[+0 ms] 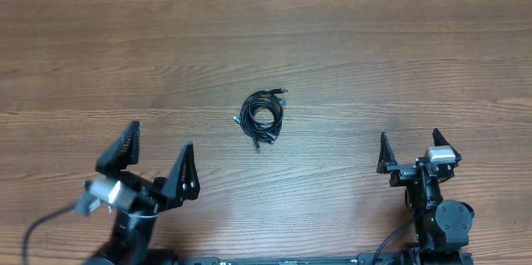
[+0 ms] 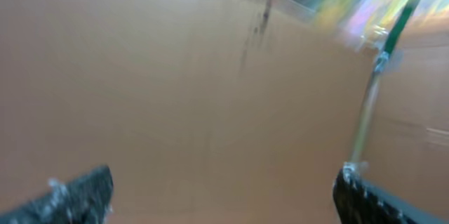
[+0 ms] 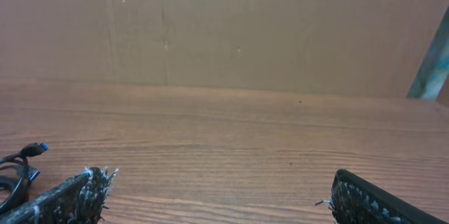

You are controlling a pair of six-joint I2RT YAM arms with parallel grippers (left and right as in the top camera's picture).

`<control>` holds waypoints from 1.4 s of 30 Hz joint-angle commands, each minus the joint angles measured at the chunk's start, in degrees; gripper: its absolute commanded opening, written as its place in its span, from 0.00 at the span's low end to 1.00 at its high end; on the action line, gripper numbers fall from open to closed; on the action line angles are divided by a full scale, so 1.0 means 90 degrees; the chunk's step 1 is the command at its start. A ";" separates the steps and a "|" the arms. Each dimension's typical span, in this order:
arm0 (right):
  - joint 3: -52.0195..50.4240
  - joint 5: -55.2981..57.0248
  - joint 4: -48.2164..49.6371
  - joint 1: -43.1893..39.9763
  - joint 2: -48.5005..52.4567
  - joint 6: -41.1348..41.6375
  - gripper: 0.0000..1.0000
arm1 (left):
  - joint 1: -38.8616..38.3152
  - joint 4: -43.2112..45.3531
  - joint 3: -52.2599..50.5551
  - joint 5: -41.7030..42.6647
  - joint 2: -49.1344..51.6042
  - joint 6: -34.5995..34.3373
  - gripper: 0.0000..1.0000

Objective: Untangle cables
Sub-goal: 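Move the left gripper to the black cable bundle and grasp it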

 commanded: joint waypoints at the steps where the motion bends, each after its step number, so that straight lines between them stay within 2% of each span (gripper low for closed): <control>1: -0.0063 0.0044 0.0036 0.0029 -0.0058 0.0017 1.00 | -0.0029 -0.2433 0.2302 0.0855 0.1365 0.0996 1.00; 4: -0.0063 0.0044 0.0036 0.0029 -0.0058 0.0017 1.00 | -0.0029 -0.4903 0.4024 0.1574 0.2790 0.1904 1.00; 6: -0.0063 0.0044 0.0036 0.0029 -0.0058 0.0017 1.00 | -0.0032 -0.6186 0.4949 0.1882 0.3636 0.2234 1.00; 10: -0.0063 0.0044 0.0036 0.0029 -0.0058 0.0017 1.00 | -0.0032 -0.7681 0.6098 0.2640 0.4969 0.1885 1.00; 14: -0.0063 0.0022 0.0260 0.0029 -0.0058 0.0005 1.00 | -0.0044 -0.7939 0.6229 0.3177 0.5785 0.1853 1.00; 15: -0.0066 -0.0546 0.0529 0.0029 -0.0058 0.0299 1.00 | -0.0044 -0.8187 0.6227 0.2990 0.6125 0.1848 0.99; 19: -0.0066 -0.3983 0.0539 0.0029 -0.0058 0.2633 1.00 | -0.0044 -0.8624 0.6227 0.2759 0.6987 0.1848 1.00; 21: -0.0066 -0.5008 0.0724 0.0029 -0.0058 0.3597 1.00 | -0.0041 -0.8694 0.6227 0.2805 0.7349 0.1846 1.00; 23: -0.0063 -0.5452 0.1137 0.0029 -0.0058 0.4218 1.00 | -0.0044 -0.8704 0.6227 0.2803 0.7708 0.1848 1.00; 26: 0.0165 -0.5770 0.2373 0.0002 -0.0058 0.4328 1.00 | -0.0044 -0.8684 0.6227 0.2807 0.8204 0.1848 1.00; 28: 0.0702 -0.5576 0.2589 -0.0102 -0.0056 0.4075 1.00 | -0.0075 -0.8687 0.6227 0.2805 0.8497 0.1923 1.00; 30: 0.1552 -0.5212 0.1906 -0.0296 0.0022 0.3422 1.00 | -0.0168 -0.8701 0.6227 0.2795 0.8757 0.1923 1.00; 35: 0.4262 -0.4116 -0.2001 -0.0942 0.1027 0.1426 1.00 | -0.0508 -0.8595 0.6227 0.2511 0.9270 0.1916 1.00; 36: 0.4736 -0.4014 -0.2735 -0.1044 0.1343 0.1209 1.00 | -0.0566 -0.8480 0.6227 0.2467 0.9369 0.1914 1.00; 37: 0.5498 -0.3959 -0.4010 -0.1195 0.1984 0.1027 1.00 | -0.0697 -0.8281 0.6227 0.2470 0.9561 0.1914 1.00; 40: 0.6210 -0.4027 -0.5469 -0.1239 0.2922 0.1015 1.00 | -0.0908 -0.7927 0.6227 0.2470 0.9870 0.1700 0.99; 42: 0.6375 -0.4469 -0.5989 -0.1222 0.3398 0.1020 1.00 | -0.1022 -0.7640 0.6227 0.2453 1.0064 0.1557 1.00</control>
